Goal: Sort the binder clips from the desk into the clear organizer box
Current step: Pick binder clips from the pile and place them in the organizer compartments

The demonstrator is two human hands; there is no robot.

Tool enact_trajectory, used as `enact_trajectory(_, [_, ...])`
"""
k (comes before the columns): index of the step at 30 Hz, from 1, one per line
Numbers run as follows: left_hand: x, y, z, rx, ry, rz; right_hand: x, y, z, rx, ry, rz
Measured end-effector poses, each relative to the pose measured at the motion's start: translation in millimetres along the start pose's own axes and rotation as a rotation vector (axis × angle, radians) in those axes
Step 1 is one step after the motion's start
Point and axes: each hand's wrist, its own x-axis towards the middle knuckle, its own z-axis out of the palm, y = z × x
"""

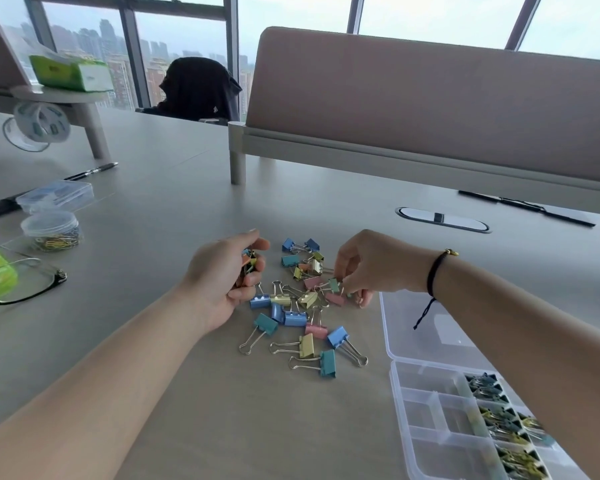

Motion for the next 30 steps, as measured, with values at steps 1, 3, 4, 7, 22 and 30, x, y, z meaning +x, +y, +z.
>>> enact_trajectory(1, [-0.2,0.0,0.2,0.003,-0.013,-0.002,-0.2,1.4,-1.4,0.043,0.002,-0.006])
enact_trajectory(3, [-0.3,-0.1,0.2,0.009,-0.031,-0.006,-1.3,3.4,-5.5,0.130,0.001,-0.028])
enact_trajectory(4, [-0.4,-0.2,0.0,0.006,-0.037,-0.009,-2.2,3.9,-7.3,0.157,-0.013,-0.044])
enact_trajectory(7, [-0.5,0.0,-0.1,-0.011,-0.046,-0.018,-4.3,3.3,-8.7,0.103,-0.073,-0.091])
enact_trajectory(22, [0.1,-0.5,0.4,0.004,-0.036,-0.014,-0.9,-3.8,-1.2,0.147,-0.157,-0.015])
enact_trajectory(30, [0.1,-0.4,0.6,0.015,-0.036,-0.018,11.2,1.0,-7.4,0.209,-0.052,0.010])
